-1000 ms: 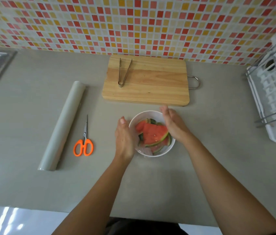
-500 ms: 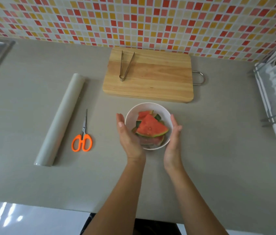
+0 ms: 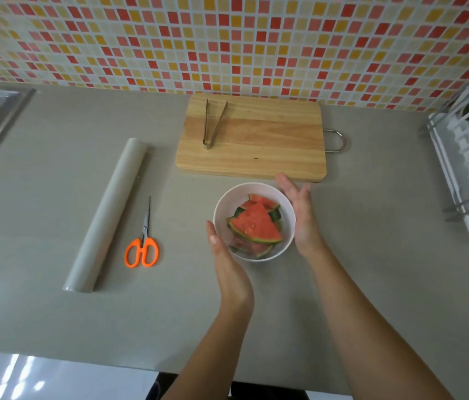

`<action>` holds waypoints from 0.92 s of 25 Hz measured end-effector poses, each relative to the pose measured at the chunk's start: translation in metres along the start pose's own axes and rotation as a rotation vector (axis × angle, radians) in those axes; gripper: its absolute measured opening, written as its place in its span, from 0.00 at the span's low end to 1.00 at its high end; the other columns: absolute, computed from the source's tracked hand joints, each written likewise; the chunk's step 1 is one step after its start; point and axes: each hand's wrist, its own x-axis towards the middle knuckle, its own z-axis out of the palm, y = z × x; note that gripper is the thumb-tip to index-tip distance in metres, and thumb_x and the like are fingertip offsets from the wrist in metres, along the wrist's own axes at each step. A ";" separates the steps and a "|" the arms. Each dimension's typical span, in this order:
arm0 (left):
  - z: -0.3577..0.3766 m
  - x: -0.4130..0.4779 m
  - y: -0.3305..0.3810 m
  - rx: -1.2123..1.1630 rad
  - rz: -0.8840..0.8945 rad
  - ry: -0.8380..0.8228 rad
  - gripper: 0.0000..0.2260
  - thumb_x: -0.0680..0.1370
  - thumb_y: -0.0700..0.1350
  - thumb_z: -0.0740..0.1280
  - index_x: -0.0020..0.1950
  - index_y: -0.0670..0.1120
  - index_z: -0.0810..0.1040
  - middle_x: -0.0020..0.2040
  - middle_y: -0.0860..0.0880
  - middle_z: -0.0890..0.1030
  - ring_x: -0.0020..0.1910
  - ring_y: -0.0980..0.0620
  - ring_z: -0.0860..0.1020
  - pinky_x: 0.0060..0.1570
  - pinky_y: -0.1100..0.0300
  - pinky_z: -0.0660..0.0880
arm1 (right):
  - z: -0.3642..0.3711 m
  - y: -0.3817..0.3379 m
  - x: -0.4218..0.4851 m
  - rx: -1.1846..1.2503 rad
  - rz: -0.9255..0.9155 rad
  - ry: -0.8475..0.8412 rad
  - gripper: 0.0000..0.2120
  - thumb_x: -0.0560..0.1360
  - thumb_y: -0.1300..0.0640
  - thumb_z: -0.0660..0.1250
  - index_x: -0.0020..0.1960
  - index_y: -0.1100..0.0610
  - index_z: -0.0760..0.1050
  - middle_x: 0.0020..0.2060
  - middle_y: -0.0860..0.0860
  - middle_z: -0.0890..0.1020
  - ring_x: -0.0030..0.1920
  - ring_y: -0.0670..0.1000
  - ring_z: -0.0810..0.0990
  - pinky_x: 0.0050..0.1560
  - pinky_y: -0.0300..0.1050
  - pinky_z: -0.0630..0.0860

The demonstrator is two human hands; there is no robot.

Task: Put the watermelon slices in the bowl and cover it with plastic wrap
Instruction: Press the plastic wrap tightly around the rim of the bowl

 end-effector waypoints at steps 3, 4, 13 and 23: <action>0.005 0.015 0.008 -0.020 0.061 0.008 0.21 0.84 0.55 0.44 0.76 0.54 0.59 0.74 0.57 0.64 0.70 0.62 0.64 0.60 0.72 0.62 | 0.014 0.005 -0.004 0.091 0.013 0.009 0.30 0.75 0.36 0.39 0.63 0.49 0.71 0.62 0.52 0.77 0.63 0.50 0.75 0.67 0.52 0.68; 0.002 0.028 0.013 -0.044 0.063 -0.020 0.21 0.84 0.55 0.44 0.74 0.52 0.62 0.72 0.53 0.68 0.69 0.58 0.67 0.61 0.68 0.65 | 0.018 0.008 -0.008 0.130 0.013 0.050 0.29 0.77 0.37 0.39 0.59 0.48 0.73 0.57 0.50 0.81 0.60 0.50 0.77 0.63 0.50 0.71; -0.025 0.071 0.045 -0.025 -0.068 -0.241 0.29 0.82 0.59 0.40 0.72 0.46 0.69 0.65 0.44 0.77 0.63 0.49 0.76 0.53 0.60 0.77 | 0.036 0.023 -0.016 0.152 0.075 0.190 0.32 0.78 0.39 0.37 0.69 0.55 0.66 0.62 0.54 0.77 0.63 0.50 0.74 0.68 0.51 0.66; -0.011 0.080 0.027 0.067 -0.078 -0.056 0.22 0.83 0.56 0.46 0.55 0.52 0.78 0.52 0.50 0.83 0.53 0.54 0.80 0.52 0.60 0.75 | 0.050 0.036 -0.005 0.305 0.075 0.336 0.30 0.77 0.37 0.42 0.63 0.52 0.73 0.59 0.54 0.79 0.61 0.50 0.77 0.60 0.45 0.72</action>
